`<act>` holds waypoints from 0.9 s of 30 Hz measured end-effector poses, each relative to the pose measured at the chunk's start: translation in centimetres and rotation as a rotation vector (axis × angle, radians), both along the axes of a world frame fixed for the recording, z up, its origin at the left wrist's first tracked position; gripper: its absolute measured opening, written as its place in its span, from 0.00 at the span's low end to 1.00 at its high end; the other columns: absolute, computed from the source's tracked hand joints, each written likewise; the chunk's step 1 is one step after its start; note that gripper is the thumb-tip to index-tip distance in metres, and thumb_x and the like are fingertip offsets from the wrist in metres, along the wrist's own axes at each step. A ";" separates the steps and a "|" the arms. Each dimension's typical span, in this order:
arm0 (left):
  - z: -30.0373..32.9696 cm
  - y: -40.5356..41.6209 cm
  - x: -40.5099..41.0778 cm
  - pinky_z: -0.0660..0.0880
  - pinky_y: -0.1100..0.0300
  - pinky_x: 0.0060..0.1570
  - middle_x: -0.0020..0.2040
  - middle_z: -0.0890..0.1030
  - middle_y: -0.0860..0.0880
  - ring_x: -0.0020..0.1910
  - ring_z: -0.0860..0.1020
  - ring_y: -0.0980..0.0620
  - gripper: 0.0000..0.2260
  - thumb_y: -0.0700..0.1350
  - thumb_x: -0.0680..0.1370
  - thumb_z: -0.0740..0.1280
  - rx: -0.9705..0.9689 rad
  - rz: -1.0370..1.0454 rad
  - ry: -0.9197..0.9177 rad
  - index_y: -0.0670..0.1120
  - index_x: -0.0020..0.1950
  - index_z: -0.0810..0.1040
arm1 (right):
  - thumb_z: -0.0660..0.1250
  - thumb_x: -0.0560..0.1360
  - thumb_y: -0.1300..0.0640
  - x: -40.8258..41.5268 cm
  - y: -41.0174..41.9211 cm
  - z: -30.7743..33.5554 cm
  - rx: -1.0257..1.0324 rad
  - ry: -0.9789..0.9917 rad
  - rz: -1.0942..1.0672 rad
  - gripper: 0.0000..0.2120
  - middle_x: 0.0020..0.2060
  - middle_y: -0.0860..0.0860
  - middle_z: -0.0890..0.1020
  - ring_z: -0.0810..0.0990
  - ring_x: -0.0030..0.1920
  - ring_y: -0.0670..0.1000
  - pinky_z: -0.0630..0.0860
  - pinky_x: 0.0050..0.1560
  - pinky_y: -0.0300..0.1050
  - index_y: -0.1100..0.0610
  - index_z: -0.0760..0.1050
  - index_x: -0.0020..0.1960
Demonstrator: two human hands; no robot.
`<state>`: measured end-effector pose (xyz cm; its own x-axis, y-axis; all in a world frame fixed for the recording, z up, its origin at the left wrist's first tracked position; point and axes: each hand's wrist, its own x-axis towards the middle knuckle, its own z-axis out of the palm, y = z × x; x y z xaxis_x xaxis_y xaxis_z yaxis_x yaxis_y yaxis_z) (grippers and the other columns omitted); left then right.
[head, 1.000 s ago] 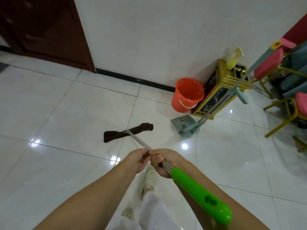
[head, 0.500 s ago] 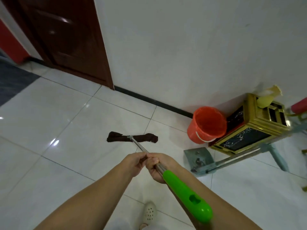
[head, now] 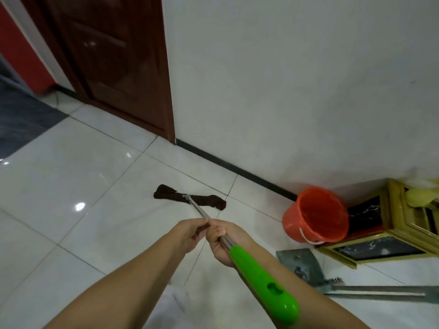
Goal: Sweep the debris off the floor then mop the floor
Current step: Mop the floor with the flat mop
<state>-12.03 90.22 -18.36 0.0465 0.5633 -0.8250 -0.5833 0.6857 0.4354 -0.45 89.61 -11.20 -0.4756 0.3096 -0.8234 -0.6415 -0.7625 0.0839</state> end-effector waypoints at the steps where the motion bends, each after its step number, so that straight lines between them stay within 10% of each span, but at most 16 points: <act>1: 0.2 1.6 -1.3 0.79 0.66 0.29 0.31 0.81 0.41 0.32 0.81 0.49 0.06 0.30 0.77 0.63 0.001 -0.016 0.002 0.32 0.41 0.76 | 0.59 0.78 0.67 -1.3 1.4 0.2 -0.001 0.005 -0.017 0.03 0.21 0.55 0.70 0.68 0.15 0.47 0.68 0.15 0.33 0.63 0.69 0.45; 9: 3.3 13.1 -10.6 0.78 0.64 0.44 0.24 0.81 0.45 0.22 0.80 0.56 0.10 0.31 0.78 0.62 0.006 -0.187 -0.011 0.34 0.38 0.76 | 0.75 0.50 0.83 -10.5 11.2 2.1 0.070 0.129 -0.151 0.33 0.24 0.60 0.73 0.72 0.17 0.51 0.73 0.16 0.39 0.66 0.69 0.49; 14: 3.8 18.3 -13.9 0.78 0.64 0.41 0.39 0.81 0.35 0.23 0.80 0.57 0.09 0.32 0.78 0.63 0.063 -0.301 0.031 0.29 0.57 0.74 | 0.63 0.75 0.68 -13.2 15.8 2.4 -0.009 0.207 -0.252 0.05 0.24 0.59 0.73 0.72 0.17 0.52 0.73 0.16 0.43 0.66 0.69 0.50; 17: 3.6 20.7 -15.7 0.79 0.60 0.49 0.53 0.79 0.31 0.35 0.83 0.54 0.14 0.35 0.78 0.63 0.135 -0.383 -0.004 0.32 0.64 0.70 | 0.57 0.81 0.57 -14.1 18.1 3.1 -0.004 0.127 -0.316 0.12 0.25 0.59 0.74 0.74 0.18 0.51 0.75 0.17 0.41 0.68 0.68 0.54; 21: 4.0 23.9 -17.0 0.80 0.62 0.50 0.53 0.81 0.43 0.50 0.82 0.50 0.13 0.34 0.77 0.64 0.201 -0.576 0.151 0.45 0.60 0.75 | 0.80 0.58 0.69 -15.0 21.2 4.2 0.269 -0.095 -0.111 0.30 0.31 0.64 0.79 0.80 0.25 0.54 0.79 0.24 0.41 0.70 0.71 0.56; 27: 4.5 28.3 -17.6 0.70 0.68 0.40 0.38 0.70 0.54 0.35 0.72 0.56 0.09 0.42 0.70 0.74 0.631 -0.878 0.600 0.51 0.48 0.81 | 0.58 0.80 0.63 -15.7 25.1 7.6 0.519 -0.562 0.125 0.09 0.30 0.60 0.80 0.78 0.24 0.50 0.78 0.27 0.38 0.67 0.74 0.49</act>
<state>-29.65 118.48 -13.89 0.3175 0.8391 -0.4416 0.3744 0.3169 0.8714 -16.12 114.70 -3.55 -0.0860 0.6934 -0.7154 -0.3885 -0.6846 -0.6168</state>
